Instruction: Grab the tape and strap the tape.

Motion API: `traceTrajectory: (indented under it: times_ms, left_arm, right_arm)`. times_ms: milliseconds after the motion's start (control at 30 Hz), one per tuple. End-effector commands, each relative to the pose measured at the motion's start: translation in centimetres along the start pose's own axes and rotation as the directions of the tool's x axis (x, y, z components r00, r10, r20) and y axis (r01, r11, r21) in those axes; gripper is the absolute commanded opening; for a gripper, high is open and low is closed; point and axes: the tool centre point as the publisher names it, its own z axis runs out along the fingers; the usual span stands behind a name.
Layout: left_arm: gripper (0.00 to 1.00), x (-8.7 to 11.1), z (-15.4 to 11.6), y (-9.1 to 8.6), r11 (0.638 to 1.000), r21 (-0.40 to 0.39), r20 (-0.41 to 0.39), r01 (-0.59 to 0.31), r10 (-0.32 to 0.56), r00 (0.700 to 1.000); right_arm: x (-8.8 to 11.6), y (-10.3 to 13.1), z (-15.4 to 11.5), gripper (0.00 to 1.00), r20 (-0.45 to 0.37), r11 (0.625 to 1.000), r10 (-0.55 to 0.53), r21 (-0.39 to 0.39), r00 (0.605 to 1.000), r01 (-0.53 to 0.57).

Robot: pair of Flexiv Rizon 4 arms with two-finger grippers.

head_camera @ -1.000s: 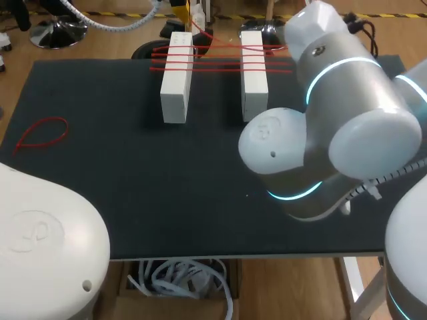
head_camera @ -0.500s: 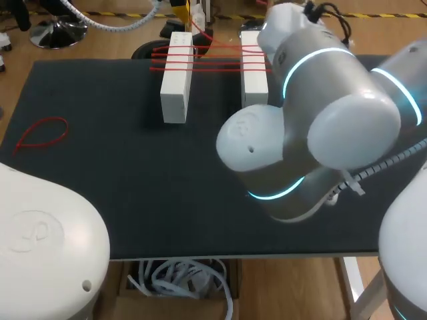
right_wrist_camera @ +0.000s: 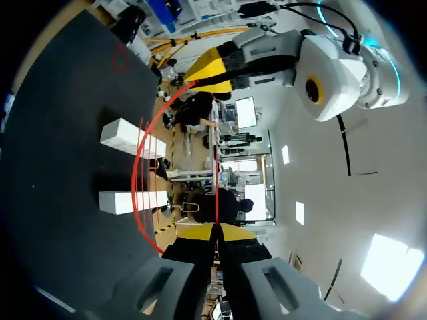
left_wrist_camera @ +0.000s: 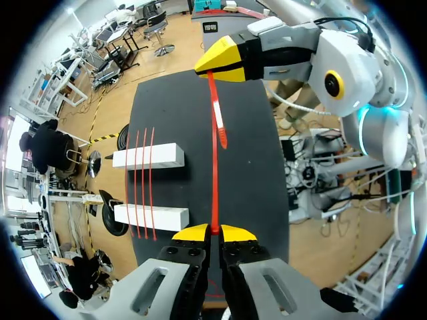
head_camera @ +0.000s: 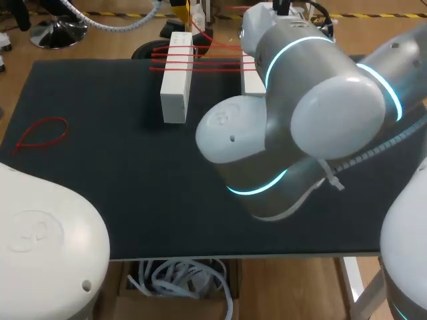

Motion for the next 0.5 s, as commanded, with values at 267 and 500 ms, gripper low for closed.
traceTrajectory:
  times_ms: [267, 500]
  left_arm:
    - [0.0, 0.0, -0.1, 0.0, 1.0, -0.003, 0.0, 0.002, -0.002, 1.0]
    - [0.0, 0.0, -0.1, 0.0, 1.0, -0.003, 0.0, 0.002, -0.002, 1.0]
  right_arm:
    - [2.2, 0.2, -0.3, 0.0, 0.151, 0.997, 0.076, 0.01, 0.986, -0.078]
    - [2.0, 1.3, 0.1, 0.0, 0.178, 0.994, 0.105, 0.005, 0.978, -0.108]
